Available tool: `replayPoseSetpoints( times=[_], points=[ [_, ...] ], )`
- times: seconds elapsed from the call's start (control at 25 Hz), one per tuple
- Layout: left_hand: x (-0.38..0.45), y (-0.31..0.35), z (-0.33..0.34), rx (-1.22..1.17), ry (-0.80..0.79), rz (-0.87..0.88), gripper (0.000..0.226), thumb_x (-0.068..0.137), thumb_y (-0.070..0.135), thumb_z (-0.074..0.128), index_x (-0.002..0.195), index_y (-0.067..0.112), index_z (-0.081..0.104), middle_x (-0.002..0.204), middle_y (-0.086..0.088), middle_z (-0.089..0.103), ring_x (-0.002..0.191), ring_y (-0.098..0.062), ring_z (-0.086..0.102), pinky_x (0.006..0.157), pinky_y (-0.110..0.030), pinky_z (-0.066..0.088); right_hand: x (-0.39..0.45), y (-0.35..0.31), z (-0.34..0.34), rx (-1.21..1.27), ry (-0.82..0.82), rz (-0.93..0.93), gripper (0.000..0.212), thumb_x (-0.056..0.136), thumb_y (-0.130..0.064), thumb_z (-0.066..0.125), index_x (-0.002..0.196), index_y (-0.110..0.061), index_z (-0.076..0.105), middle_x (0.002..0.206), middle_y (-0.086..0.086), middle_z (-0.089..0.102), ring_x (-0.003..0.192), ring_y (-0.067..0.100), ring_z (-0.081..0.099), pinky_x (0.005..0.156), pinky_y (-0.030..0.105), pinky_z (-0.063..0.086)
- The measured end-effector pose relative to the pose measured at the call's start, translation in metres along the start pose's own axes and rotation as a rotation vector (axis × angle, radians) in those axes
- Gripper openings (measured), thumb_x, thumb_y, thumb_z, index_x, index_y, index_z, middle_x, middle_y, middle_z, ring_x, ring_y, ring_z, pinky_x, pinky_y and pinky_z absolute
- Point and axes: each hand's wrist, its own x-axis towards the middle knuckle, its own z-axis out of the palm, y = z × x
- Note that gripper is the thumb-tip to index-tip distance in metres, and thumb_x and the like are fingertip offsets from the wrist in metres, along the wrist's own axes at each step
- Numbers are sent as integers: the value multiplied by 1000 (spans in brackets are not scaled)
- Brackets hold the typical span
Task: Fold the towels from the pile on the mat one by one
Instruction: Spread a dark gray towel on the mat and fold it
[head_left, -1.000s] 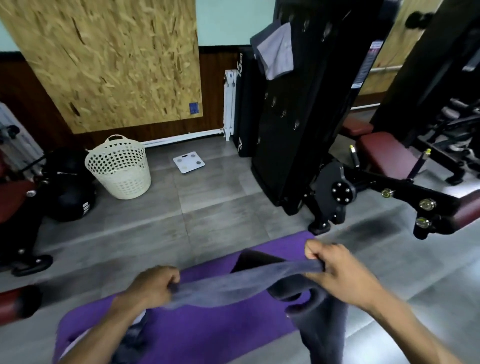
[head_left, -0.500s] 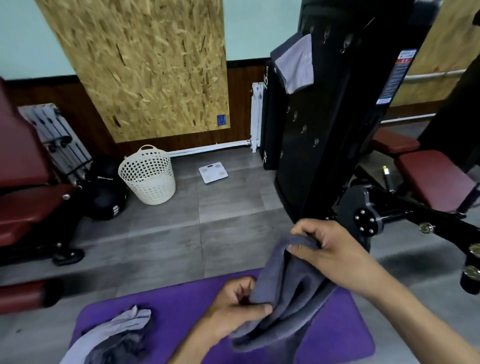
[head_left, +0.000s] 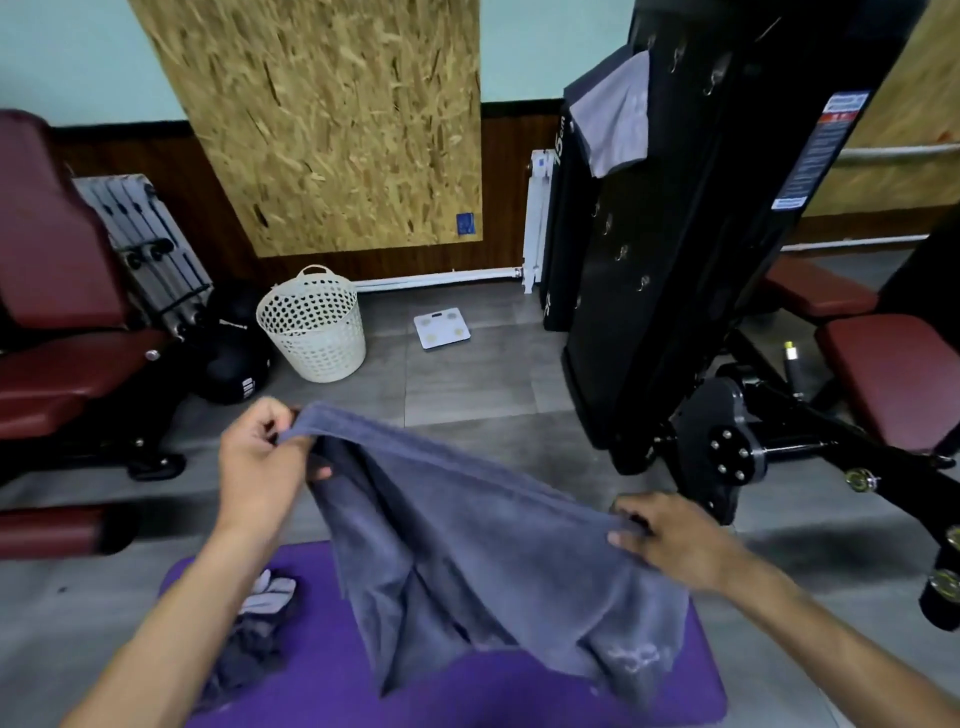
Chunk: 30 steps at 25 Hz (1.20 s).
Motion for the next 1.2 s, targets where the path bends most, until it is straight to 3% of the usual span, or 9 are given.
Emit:
replayPoseSetpoints(
  times=[0.12, 0.28, 0.44, 0.6, 0.72, 0.8, 0.92, 1.04, 1.2],
  points=[
    [16, -28, -27, 49, 78, -56, 46, 83, -19, 47, 63, 20, 31, 62, 1, 37, 59, -8, 40, 49, -17, 51, 17, 26, 9, -126, 323, 208, 12, 93, -26, 55, 95, -24, 67, 94, 4, 72, 90, 31, 67, 68, 36, 48],
    [18, -61, -72, 544, -114, -45, 41, 72, -7, 63, 60, 18, 32, 54, 2, 36, 53, -9, 31, 50, -28, 32, 24, 36, 9, 673, -61, 358, 12, 100, -16, 53, 101, -17, 65, 104, 10, 61, 87, 27, 64, 54, 38, 57],
    [6, -65, -71, -216, 243, -273, 40, 87, -14, 50, 66, 19, 37, 66, 2, 51, 70, -10, 52, 59, -26, 58, 43, -10, 3, 1364, 297, 208, 21, 104, -14, 42, 99, -16, 62, 98, 4, 69, 90, 20, 69, 67, 43, 62],
    [-6, -80, -83, 235, -256, -469, 26, 100, 2, 45, 81, 16, 54, 73, 2, 52, 66, -16, 53, 53, -36, 57, 69, -14, 0, 738, 496, 261, 25, 102, -35, 47, 87, -23, 62, 88, 5, 67, 89, 25, 67, 65, 45, 62],
    [-1, -77, -115, 622, -849, -664, 24, 98, 15, 55, 76, 11, 61, 64, -2, 50, 64, -16, 50, 54, -29, 51, 68, -7, -19, 380, -50, 338, 28, 100, -34, 53, 88, -14, 68, 83, 15, 69, 68, 27, 70, 51, 36, 59],
    [6, -72, -124, 436, -718, -680, 17, 97, 13, 57, 84, 9, 68, 77, -8, 62, 68, -18, 60, 53, -29, 56, 68, -16, -21, 648, -82, 313, 26, 100, -25, 55, 86, -7, 68, 70, 9, 68, 61, 17, 67, 48, 27, 54],
    [9, -72, -125, 314, -225, -418, 18, 97, 9, 53, 86, 8, 67, 81, -12, 57, 66, -19, 51, 44, -19, 50, 80, -10, -5, 645, 404, 318, 37, 95, -34, 60, 73, -4, 58, 66, 4, 54, 67, 17, 53, 60, 31, 46],
    [10, -73, -120, 472, -294, -269, 37, 95, 27, 59, 88, -9, 61, 73, -10, 49, 66, -18, 45, 44, -17, 45, 81, -3, 10, 505, 475, 393, 45, 91, -46, 56, 76, -3, 58, 63, 7, 56, 66, 23, 57, 69, 40, 50],
    [4, -51, -113, -21, -389, -285, 41, 76, 44, 74, 88, 5, 73, 75, -5, 66, 60, -11, 59, 50, -19, 52, 63, -14, 2, 415, 698, 323, 35, 99, -37, 51, 72, -16, 56, 71, 8, 61, 74, 27, 59, 72, 39, 48]
  ],
)
